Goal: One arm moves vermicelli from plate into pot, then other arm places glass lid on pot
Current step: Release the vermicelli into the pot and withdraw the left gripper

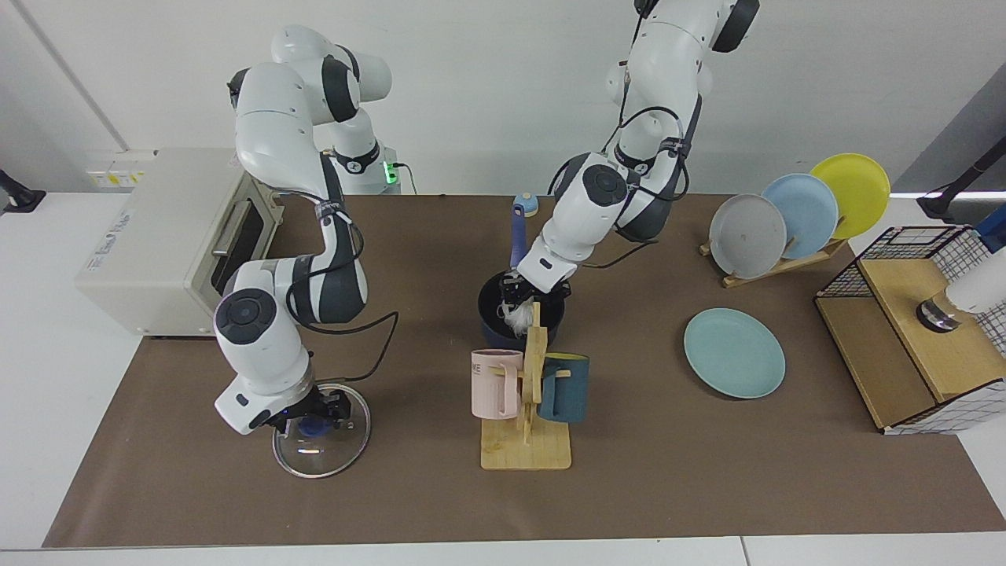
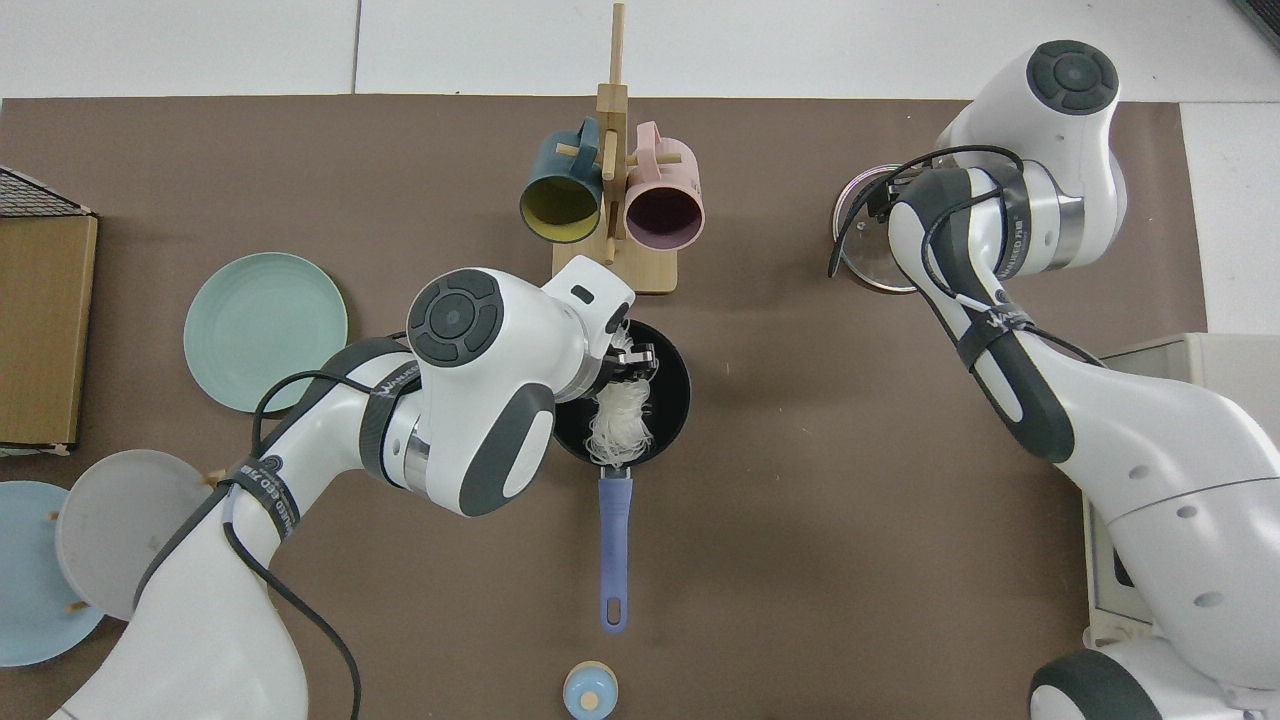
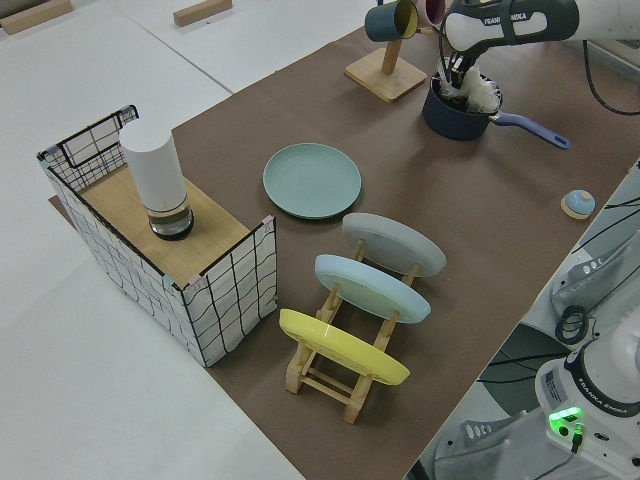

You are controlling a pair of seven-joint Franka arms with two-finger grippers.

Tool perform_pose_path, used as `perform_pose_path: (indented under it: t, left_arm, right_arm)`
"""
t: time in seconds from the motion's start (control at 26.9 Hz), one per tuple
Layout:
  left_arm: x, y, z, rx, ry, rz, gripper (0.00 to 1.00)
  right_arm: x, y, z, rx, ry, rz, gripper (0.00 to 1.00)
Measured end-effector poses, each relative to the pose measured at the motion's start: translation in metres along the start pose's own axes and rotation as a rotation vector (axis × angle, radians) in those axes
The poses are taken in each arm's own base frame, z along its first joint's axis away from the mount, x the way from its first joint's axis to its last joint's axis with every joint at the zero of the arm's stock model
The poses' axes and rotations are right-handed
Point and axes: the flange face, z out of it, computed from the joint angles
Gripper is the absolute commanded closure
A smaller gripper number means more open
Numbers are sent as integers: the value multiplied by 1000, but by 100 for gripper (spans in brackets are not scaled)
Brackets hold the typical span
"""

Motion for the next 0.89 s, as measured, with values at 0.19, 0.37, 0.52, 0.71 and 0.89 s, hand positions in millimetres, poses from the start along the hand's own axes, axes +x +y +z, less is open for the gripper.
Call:
perform_pose_path:
  t: [0.19,0.37,0.52,0.71,0.89]
  left_arm:
    - [0,-7,6,5,0,-8,0]
    - [2,-10,7,6,5,-14,0]
    - [5,-10,0,3,18,-17,0]
    - [19,-18,-37,14,44,-32,0]
    - [37,-37,-96,83,48,-39,0]
  right_arm:
    - [0,-3,-1,4,2,-2,84]
    - [0,-3,-1,4,2,-2,100]
    - [0,-3,-1,4,2,-2,100]
    - [0,-3,-4,4,6,-3,100]
    - [-2,-3,-27,2,21,-3,100]
